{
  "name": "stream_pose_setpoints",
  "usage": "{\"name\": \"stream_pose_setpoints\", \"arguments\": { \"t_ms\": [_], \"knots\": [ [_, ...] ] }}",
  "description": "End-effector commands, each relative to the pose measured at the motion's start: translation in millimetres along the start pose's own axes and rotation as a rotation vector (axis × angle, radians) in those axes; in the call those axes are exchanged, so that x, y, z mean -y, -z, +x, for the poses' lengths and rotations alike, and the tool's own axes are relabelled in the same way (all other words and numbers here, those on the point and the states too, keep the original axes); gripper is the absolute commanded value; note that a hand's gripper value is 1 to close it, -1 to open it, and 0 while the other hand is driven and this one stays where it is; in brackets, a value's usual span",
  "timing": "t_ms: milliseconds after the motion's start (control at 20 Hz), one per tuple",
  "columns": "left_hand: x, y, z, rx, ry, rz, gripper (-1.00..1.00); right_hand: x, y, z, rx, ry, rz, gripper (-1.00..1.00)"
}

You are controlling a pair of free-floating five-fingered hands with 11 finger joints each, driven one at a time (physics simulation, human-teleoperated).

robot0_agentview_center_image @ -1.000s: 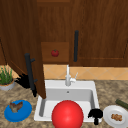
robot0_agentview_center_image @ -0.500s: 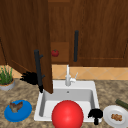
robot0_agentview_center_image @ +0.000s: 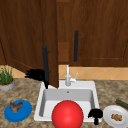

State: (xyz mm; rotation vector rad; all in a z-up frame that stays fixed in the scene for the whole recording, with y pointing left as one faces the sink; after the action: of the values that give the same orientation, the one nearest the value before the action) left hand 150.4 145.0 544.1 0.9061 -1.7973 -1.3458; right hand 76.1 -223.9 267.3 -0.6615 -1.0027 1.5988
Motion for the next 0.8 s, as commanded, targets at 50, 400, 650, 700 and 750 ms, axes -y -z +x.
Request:
{"name": "stream_pose_setpoints", "arguments": {
  "t_ms": [50, 400, 650, 700, 750],
  "knots": [
    [7.0, 36.3, 3.4, -0.011, 0.023, -0.01, -1.0, 0.0, 0.0, 0.0, 0.0, 0.0, 0.0, 0.0],
    [16.7, 76.9, -0.2, -0.115, 0.04, 0.007, -1.0, 0.0, 0.0, 0.0, 0.0, 0.0, 0.0, 0.0],
    [22.8, 107.4, -4.7, -0.185, 0.053, 0.017, -1.0, 0.0, 0.0, 0.0, 0.0, 0.0, 0.0, 0.0],
    [23.9, 113.2, -5.5, -0.198, 0.056, 0.019, -1.0, 0.0, 0.0, 0.0, 0.0, 0.0, 0.0, 0.0],
    [25.2, 119.3, -6.2, -0.212, 0.059, 0.021, -1.0, 0.0, 0.0, 0.0, 0.0, 0.0, 0.0, 0.0]
  ]
}}
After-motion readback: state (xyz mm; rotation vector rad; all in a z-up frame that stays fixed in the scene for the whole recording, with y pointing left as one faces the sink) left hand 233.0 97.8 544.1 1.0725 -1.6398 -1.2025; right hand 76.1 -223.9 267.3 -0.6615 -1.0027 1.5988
